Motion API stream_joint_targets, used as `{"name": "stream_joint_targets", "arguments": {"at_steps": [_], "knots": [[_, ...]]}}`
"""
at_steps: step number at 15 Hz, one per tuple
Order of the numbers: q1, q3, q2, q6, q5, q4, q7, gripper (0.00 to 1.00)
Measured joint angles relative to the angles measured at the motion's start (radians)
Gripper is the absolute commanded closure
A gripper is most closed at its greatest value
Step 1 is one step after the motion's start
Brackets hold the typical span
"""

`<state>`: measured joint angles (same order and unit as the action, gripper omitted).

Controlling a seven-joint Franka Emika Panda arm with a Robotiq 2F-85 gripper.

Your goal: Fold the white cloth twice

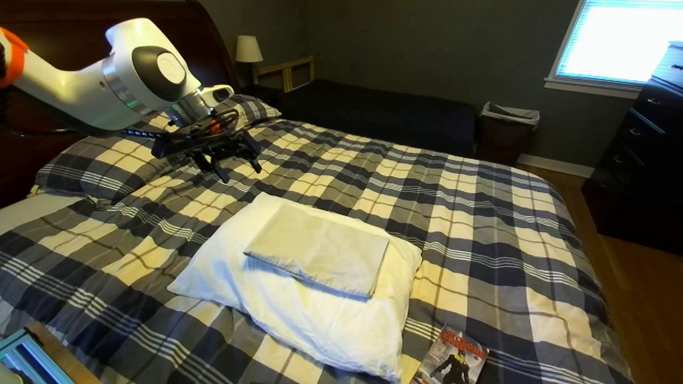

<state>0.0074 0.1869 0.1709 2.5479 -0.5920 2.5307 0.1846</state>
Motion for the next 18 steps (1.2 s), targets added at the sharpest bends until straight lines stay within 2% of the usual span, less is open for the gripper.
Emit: {"name": "stream_joint_targets", "arguments": {"at_steps": [3, 8, 14, 18], "knots": [[0.002, -0.018, -0.041, 0.079, 0.009, 0.031, -0.034, 0.00], [0.002, -0.031, -0.136, 0.063, 0.008, 0.039, -0.006, 0.00], [0.028, -0.047, -0.239, -0.016, -0.035, 0.008, 0.153, 0.00], [0.066, -0.077, -0.310, -0.019, -0.116, -0.026, 0.267, 0.00]]}}
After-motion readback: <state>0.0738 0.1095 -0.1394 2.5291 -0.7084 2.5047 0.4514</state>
